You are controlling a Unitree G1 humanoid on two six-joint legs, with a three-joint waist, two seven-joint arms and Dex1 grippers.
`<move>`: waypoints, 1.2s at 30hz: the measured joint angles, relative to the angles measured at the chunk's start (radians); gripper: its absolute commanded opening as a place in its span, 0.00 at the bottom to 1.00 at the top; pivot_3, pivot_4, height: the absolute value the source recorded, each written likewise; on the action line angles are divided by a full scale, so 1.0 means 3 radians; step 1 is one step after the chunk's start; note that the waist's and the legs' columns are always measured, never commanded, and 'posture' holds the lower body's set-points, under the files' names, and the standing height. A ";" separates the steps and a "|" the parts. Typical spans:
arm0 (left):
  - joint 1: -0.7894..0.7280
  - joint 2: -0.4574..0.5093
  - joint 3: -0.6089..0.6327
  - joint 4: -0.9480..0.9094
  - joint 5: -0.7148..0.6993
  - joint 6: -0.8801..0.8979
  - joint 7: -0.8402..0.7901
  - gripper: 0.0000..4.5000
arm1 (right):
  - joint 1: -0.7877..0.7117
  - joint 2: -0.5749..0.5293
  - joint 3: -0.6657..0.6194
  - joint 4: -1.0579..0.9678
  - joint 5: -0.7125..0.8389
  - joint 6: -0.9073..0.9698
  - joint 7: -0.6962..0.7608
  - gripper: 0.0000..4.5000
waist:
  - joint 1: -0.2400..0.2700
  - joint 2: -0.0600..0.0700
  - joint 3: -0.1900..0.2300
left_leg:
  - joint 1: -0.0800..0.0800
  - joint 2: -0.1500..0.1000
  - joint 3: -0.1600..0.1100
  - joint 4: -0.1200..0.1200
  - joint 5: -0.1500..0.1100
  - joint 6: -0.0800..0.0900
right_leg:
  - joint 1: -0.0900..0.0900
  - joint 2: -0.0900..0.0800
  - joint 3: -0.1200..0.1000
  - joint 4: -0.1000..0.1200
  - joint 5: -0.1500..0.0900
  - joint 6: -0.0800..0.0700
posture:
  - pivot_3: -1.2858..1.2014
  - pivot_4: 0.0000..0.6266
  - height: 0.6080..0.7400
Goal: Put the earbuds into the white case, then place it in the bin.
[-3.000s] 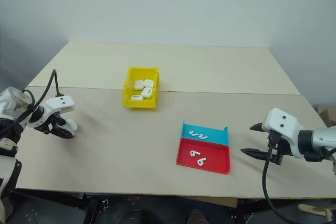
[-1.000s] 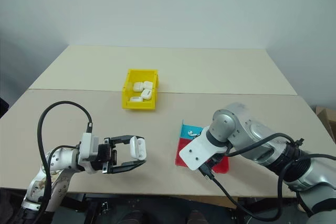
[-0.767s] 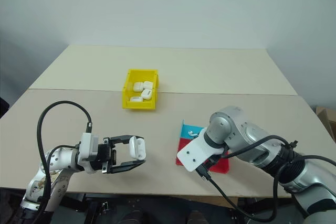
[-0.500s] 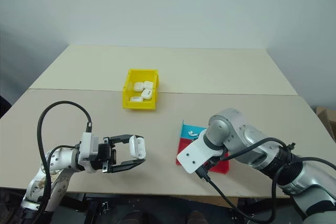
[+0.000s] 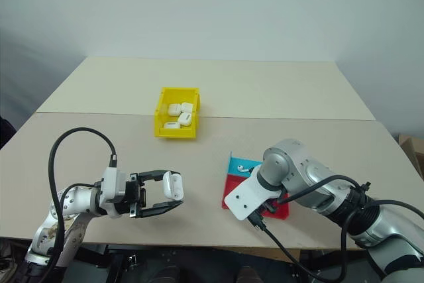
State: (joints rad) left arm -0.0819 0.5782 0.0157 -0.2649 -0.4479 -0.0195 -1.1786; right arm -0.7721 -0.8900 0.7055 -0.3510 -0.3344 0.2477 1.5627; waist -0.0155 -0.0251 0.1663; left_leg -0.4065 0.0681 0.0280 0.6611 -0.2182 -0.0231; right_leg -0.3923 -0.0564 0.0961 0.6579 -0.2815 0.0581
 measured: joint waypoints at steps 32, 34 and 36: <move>-0.0040 0.0040 -0.0007 0.0028 0.0050 0.0001 0.0031 0.62 | 0.0000 0.0065 -0.0011 0.0169 -0.0113 -0.0282 -0.0001 0.34 | 0.0001 0.0000 0.0000 | -0.0001 0.0000 0.0000 -0.0003 0.0000 0.0000 | 0.0000 0.0000 0.0000 -0.0004 0.0000 0.0000 | 0.52 0.24 1.00; -0.0058 0.0055 -0.0007 0.0028 0.0050 0.0001 0.0028 0.62 | 0.0000 0.0065 -0.0012 0.0183 -0.0115 -0.0318 -0.0001 0.34 | 0.0001 0.0000 0.0000 | -0.0001 0.0000 0.0000 -0.0003 0.0000 0.0000 | 0.0000 0.0000 0.0000 -0.0004 0.0000 0.0000 | 0.52 0.24 1.00; -0.0059 0.0056 -0.0007 0.0031 0.0050 0.0001 0.0027 0.62 | 0.0001 0.0065 -0.0013 0.0190 -0.0119 -0.0349 -0.0001 0.34 | 0.0000 0.0000 0.0000 | -0.0001 0.0000 0.0000 -0.0003 0.0000 0.0000 | 0.0000 0.0000 0.0000 -0.0004 0.0000 0.0000 | 0.52 0.24 1.00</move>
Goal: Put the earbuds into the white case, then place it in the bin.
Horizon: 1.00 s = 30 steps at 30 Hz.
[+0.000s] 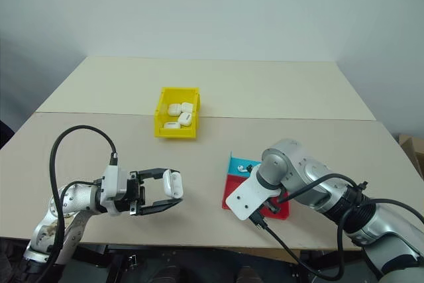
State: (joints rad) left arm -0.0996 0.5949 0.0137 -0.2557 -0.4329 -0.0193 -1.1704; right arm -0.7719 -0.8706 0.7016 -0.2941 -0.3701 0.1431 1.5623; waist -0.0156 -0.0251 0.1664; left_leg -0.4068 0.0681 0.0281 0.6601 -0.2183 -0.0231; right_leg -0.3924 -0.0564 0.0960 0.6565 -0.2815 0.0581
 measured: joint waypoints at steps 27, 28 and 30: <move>-0.0336 -0.0123 -0.0068 -0.0137 -0.0387 0.0264 0.0009 0.62 | 0.0162 -0.0074 -0.1410 -0.0457 0.1306 0.0961 -0.0012 0.23 | 0.0015 -0.0002 0.0002 | -0.0005 0.0000 -0.0003 -0.0001 0.0000 0.0000 | 0.0001 -0.0001 -0.0003 -0.0004 0.0000 0.0000 | 0.52 0.24 1.00; -0.0379 -0.0139 -0.0082 -0.0171 -0.0432 0.0304 0.0009 0.62 | 0.0163 -0.0075 -0.1542 -0.0494 0.1452 0.1043 -0.0016 0.23 | 0.0014 -0.0002 0.0002 | -0.0005 0.0000 -0.0003 -0.0001 -0.0001 0.0001 | 0.0003 -0.0001 -0.0003 -0.0006 0.0000 0.0000 | 0.52 0.24 1.00; -0.0502 -0.0176 -0.0116 -0.0243 -0.0573 0.0436 0.0011 0.62 | 0.0181 -0.0084 -0.1873 -0.0522 0.1794 0.1192 -0.0060 0.23 | 0.0012 -0.0002 0.0002 | -0.0005 0.0000 -0.0004 -0.0001 -0.0001 0.0001 | 0.0004 -0.0001 -0.0004 -0.0007 0.0000 0.0000 | 0.52 0.24 1.00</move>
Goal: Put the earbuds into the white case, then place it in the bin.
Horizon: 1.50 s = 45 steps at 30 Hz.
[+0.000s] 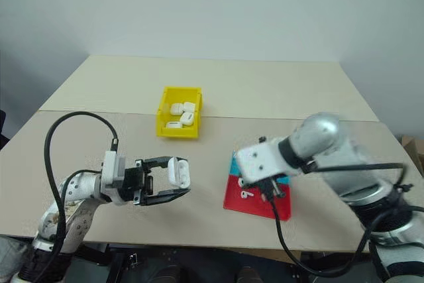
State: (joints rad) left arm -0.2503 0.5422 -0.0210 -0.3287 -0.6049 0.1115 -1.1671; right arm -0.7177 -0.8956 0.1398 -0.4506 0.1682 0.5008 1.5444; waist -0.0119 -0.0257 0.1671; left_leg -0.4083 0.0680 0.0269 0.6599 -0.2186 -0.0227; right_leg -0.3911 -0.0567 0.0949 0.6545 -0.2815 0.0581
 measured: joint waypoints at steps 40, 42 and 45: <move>-0.0772 -0.0466 -0.0135 -0.0243 -0.0582 0.0639 0.0185 0.62 | 0.0338 0.1027 -0.0985 -0.0289 0.2226 -0.0042 -0.1656 0.23 | -0.0017 -0.0001 0.0001 | -0.0010 -0.0001 -0.0009 -0.0003 -0.0001 0.0001 | 0.0001 0.0002 -0.0003 -0.0016 0.0002 0.0004 | 0.52 0.24 1.00; -0.0772 -0.0465 -0.0135 -0.0243 -0.0576 0.0637 0.0188 0.62 | 0.0340 0.0997 -0.0985 -0.0288 0.2226 -0.0053 -0.1648 0.23 | -0.0017 -0.0001 0.0001 | -0.0010 -0.0001 -0.0009 -0.0003 -0.0001 0.0001 | 0.0001 0.0002 -0.0003 -0.0016 0.0002 0.0004 | 0.52 0.24 1.00; -0.0772 -0.0464 -0.0135 -0.0243 -0.0561 0.0636 0.0186 0.62 | 0.0349 0.0989 -0.0978 -0.0277 0.2224 -0.0070 -0.1627 0.23 | -0.0017 -0.0001 0.0001 | -0.0011 -0.0001 -0.0009 -0.0003 -0.0001 0.0001 | 0.0001 0.0002 -0.0003 -0.0016 0.0002 0.0004 | 0.52 0.24 1.00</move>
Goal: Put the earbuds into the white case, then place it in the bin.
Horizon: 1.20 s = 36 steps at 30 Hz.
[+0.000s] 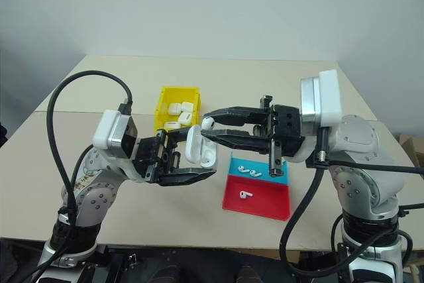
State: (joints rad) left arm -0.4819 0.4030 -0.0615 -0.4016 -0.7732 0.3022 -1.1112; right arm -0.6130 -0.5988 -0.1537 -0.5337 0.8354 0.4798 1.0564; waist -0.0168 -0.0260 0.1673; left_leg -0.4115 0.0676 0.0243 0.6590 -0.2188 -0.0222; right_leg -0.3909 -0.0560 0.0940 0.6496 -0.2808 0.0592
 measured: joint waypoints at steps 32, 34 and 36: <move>0.0154 0.0151 0.0004 0.0086 0.0312 -0.0159 -0.0132 0.62 | 0.0114 -0.0273 0.0212 0.0247 -0.0388 -0.0506 0.0264 0.50 | -0.0012 0.0000 0.0000 | -0.0001 0.0000 -0.0001 0.0000 0.0000 0.0000 | 0.0000 0.0000 0.0000 -0.0003 0.0001 0.0000 | 0.52 0.24 1.00; 0.0438 0.0372 0.0022 0.0097 0.0453 -0.0266 -0.0240 0.62 | -0.0045 -0.0597 0.0225 0.0443 -0.0519 -0.0356 0.0263 0.50 | -0.0029 0.0003 0.0002 | 0.0000 0.0000 0.0002 -0.0002 0.0000 0.0000 | -0.0002 -0.0001 0.0001 -0.0003 0.0001 -0.0001 | 0.52 0.24 1.00; 0.0707 0.0543 0.0069 0.0113 0.0533 -0.0312 -0.0322 0.62 | -0.0274 -0.0932 0.0361 0.0692 -0.0785 -0.0172 0.0273 0.50 | -0.0032 0.0003 0.0002 | 0.0000 0.0002 0.0002 -0.0003 0.0000 0.0000 | -0.0005 -0.0001 0.0000 -0.0003 0.0001 -0.0002 | 0.52 0.24 1.00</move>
State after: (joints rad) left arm -0.2697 0.5658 -0.0409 -0.3676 -0.6133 0.2087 -1.2078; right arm -0.6952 -0.8784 -0.0453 -0.3262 0.5998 0.4281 1.1384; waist -0.0263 -0.0252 0.1679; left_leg -0.4116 0.0681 0.0249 0.6582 -0.2188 -0.0222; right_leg -0.3922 -0.0563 0.0939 0.6486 -0.2805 0.0585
